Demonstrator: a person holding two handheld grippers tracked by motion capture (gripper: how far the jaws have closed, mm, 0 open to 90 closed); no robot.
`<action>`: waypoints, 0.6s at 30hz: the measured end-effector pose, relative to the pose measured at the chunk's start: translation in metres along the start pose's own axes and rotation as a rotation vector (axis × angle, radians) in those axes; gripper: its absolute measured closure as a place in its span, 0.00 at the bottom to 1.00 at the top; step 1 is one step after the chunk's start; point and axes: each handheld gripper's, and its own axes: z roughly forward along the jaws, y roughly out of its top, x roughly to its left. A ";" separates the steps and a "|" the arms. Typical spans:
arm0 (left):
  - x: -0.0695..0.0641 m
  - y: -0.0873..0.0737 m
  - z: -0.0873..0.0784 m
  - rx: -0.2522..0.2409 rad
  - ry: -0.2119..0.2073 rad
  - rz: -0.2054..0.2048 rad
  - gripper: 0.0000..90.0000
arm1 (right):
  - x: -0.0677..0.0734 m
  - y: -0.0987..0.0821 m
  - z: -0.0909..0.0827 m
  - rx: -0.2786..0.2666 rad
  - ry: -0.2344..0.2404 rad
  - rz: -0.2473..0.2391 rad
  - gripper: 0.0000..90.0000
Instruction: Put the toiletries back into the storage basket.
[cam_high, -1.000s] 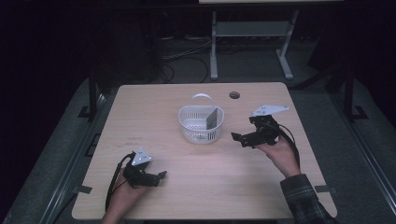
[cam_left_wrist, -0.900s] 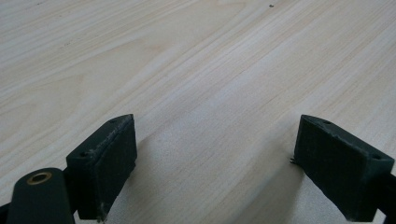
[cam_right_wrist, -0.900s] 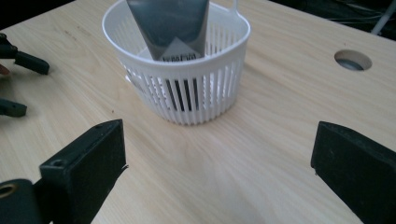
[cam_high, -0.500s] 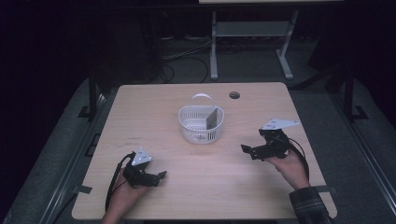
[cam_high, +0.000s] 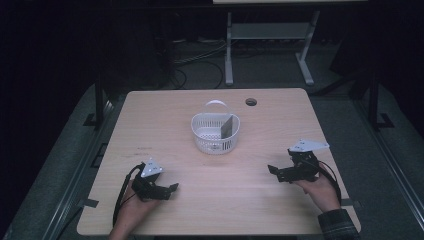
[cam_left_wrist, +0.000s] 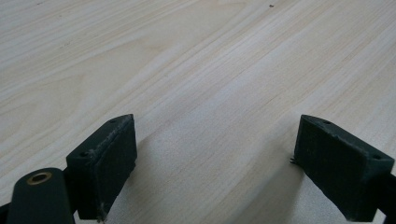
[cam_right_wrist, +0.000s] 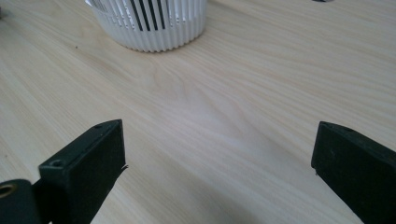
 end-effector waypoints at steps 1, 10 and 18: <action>0.000 0.000 0.000 0.000 0.000 -0.002 0.14 | -0.001 -0.002 -0.001 -0.002 -0.001 0.000 0.03; 0.000 0.000 0.000 0.003 -0.001 0.004 0.14 | -0.008 -0.031 -0.008 0.001 -0.037 0.025 0.03; 0.000 0.000 0.000 0.000 0.000 0.000 0.14 | -0.012 -0.050 -0.006 0.026 -0.055 0.032 0.03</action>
